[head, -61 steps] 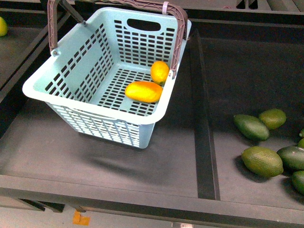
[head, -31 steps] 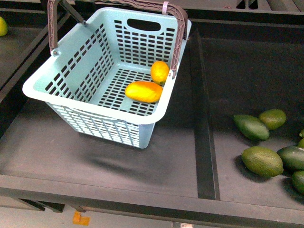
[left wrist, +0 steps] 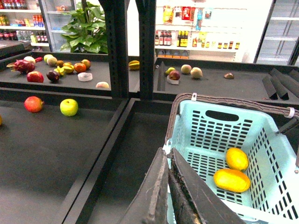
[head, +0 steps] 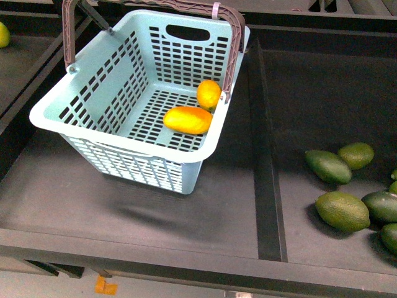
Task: Pick lemon and mango into basket
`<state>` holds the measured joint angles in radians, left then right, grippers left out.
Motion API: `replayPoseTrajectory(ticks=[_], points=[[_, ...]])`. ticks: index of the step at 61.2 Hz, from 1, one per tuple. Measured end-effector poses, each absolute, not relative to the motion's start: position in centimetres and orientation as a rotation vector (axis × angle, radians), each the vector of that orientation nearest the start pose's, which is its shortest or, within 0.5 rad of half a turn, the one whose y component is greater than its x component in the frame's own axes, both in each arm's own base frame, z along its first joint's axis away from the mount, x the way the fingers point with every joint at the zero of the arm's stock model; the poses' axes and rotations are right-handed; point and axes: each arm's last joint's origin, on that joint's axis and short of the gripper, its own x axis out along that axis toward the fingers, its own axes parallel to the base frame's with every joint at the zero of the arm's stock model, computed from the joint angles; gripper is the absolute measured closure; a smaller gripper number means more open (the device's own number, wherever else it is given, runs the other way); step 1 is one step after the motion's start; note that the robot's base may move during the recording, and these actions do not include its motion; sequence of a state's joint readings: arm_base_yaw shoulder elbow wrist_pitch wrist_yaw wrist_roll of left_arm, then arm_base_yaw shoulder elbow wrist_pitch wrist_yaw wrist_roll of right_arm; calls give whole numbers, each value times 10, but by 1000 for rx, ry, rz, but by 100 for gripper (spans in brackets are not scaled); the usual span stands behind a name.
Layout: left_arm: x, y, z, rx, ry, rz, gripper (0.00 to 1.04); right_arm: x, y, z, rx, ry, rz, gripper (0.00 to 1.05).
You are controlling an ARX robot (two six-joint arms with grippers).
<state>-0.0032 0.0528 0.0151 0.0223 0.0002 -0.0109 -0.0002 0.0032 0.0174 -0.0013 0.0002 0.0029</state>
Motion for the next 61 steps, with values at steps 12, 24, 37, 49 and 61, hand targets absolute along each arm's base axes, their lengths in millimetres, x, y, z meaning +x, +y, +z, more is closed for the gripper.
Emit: replayPoseTrajectory(ticks=[12,24,37,49,61], points=[[97,0,168,-11,-10,-3,101,97,0,169,3,-13,0,9],[97,0,168,-11,-10,-3,101,97,0,169,3,-13,0,9],[97,0,168,-11,-10,-3,70,97,0,169,3,-13,0,9],[97,0,168,-11,-10,-3,31,97,0,169,3,-13,0,9],[97,0,168,-9,-10,-3,8,97,0,169,3,-13,0,9]])
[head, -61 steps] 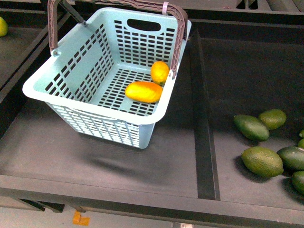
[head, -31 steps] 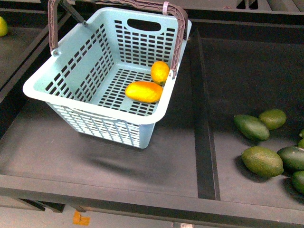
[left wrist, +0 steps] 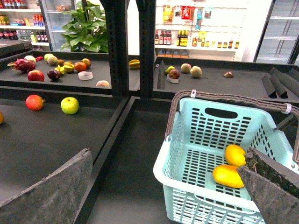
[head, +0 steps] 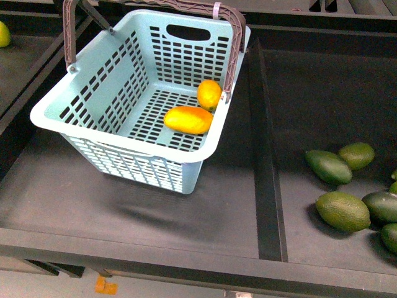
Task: Pick lemon and mango into basket
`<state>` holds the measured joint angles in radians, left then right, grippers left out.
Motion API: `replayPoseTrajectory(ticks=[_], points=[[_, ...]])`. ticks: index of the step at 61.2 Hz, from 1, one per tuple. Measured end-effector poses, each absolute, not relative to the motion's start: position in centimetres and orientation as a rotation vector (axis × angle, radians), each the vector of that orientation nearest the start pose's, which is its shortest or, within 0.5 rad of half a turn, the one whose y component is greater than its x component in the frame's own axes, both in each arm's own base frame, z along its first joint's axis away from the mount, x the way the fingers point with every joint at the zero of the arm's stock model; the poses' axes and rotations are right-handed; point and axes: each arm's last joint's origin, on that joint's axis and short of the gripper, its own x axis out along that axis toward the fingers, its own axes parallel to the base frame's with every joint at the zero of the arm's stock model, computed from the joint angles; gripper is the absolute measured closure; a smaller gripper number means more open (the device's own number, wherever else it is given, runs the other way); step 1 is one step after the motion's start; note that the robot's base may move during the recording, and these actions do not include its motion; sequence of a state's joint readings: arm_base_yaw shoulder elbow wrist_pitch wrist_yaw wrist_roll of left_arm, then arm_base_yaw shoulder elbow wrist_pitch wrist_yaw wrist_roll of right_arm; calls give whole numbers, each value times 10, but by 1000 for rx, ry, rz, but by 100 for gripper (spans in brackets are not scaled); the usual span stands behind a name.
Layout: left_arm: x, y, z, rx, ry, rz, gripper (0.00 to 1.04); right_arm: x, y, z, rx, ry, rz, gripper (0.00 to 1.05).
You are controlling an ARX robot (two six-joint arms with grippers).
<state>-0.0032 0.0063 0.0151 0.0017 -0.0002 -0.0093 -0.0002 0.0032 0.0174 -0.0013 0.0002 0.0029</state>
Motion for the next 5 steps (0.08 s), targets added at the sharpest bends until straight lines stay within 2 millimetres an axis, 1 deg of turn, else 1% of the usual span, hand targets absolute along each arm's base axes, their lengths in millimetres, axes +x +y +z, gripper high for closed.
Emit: replayPoseTrajectory(ticks=[5], points=[[97,0,168,-9,-10,-3,7,97,0,169,3,-13,0,9]])
